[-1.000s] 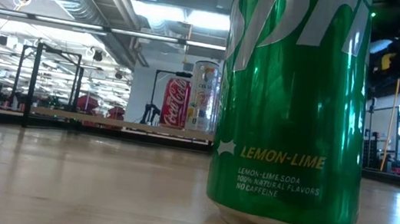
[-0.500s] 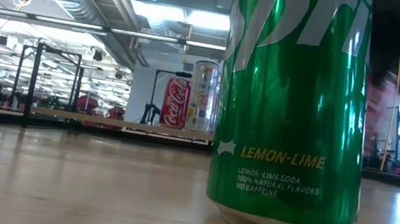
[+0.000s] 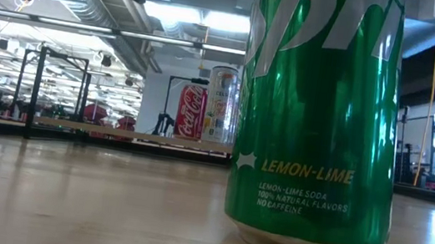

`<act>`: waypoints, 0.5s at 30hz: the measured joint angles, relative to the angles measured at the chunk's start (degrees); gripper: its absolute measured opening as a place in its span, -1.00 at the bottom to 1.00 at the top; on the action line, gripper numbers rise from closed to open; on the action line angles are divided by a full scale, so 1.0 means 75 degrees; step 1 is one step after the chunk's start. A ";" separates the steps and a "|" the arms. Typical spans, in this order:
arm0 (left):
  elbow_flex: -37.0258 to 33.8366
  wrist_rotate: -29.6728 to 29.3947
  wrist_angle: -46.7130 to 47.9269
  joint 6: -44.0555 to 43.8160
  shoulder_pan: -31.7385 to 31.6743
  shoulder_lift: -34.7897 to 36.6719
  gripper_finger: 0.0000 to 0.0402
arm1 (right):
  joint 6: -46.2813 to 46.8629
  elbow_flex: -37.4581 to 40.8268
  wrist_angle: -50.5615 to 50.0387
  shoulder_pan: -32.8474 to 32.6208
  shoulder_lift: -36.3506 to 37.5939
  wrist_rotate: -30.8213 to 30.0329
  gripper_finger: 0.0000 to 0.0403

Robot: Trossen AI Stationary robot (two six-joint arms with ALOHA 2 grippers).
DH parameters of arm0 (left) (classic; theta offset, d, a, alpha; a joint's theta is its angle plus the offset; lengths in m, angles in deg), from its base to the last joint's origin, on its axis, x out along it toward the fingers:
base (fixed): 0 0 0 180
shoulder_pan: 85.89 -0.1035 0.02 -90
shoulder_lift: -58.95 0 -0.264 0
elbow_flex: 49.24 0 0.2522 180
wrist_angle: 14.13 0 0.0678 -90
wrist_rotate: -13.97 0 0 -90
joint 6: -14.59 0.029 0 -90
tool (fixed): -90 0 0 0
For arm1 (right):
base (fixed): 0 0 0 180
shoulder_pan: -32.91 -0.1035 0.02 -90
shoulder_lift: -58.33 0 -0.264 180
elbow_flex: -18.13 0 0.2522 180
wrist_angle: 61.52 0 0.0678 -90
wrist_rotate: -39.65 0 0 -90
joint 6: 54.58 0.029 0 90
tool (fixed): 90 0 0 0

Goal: Place canned beverage on shelf
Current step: Put the red white soda can on the shelf aligned with the other red white soda can

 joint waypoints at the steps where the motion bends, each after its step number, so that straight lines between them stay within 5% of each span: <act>1: -0.0020 0.0000 0.0004 -0.0005 0.0001 0.0025 0.77 | -0.0023 -0.0253 -0.0176 -0.0001 -0.0265 0.0004 0.26; 8: -0.0021 0.0001 0.0022 -0.0207 0.0079 0.0035 0.77 | 0.0069 -0.1486 -0.0997 -0.0001 -0.1551 0.0065 0.26; 15: -0.0021 0.0000 -0.0054 -0.0151 0.0082 0.0038 0.77 | 0.0433 -0.1603 -0.1179 -0.0001 -0.1768 0.0192 0.26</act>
